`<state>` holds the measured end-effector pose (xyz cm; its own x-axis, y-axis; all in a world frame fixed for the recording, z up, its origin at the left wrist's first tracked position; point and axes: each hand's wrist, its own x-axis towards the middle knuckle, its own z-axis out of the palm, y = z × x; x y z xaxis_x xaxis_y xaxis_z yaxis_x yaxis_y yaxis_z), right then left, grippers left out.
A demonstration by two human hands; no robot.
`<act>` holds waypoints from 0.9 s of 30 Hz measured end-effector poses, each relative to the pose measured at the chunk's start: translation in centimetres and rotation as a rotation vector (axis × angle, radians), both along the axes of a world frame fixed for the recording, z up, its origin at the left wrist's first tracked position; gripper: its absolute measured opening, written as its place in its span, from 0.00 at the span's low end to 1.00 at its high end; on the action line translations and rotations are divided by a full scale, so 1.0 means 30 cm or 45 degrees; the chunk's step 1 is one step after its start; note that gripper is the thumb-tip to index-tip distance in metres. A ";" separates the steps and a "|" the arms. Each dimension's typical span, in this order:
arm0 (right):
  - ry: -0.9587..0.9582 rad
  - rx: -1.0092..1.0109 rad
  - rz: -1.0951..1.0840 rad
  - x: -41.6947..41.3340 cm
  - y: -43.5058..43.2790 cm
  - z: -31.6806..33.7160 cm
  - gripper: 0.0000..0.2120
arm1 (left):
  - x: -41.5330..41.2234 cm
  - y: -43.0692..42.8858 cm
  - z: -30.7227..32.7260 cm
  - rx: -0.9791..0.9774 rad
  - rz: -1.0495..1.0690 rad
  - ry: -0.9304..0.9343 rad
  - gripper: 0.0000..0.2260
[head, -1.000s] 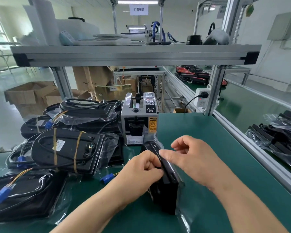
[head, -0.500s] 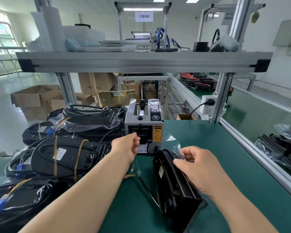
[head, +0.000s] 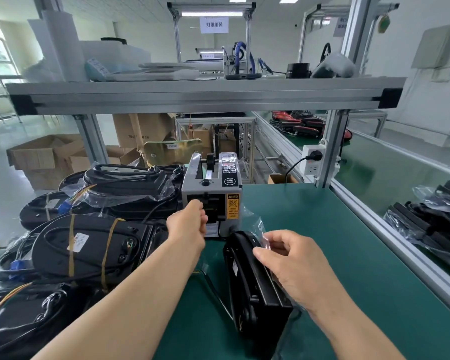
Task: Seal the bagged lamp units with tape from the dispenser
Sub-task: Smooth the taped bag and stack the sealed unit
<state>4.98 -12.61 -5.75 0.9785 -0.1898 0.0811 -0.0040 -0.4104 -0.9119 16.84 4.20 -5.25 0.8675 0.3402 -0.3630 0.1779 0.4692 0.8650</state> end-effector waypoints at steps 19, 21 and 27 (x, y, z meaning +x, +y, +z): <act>-0.077 -0.210 -0.034 -0.005 0.055 0.001 0.09 | -0.181 0.027 0.109 0.920 -1.147 -0.200 0.07; -0.088 -0.246 -0.036 -0.006 0.057 0.004 0.09 | -0.179 0.028 0.099 0.864 -1.126 -0.194 0.09; -0.096 -0.307 -0.034 -0.007 0.060 0.013 0.11 | -0.185 0.017 0.080 0.813 -1.067 -0.188 0.12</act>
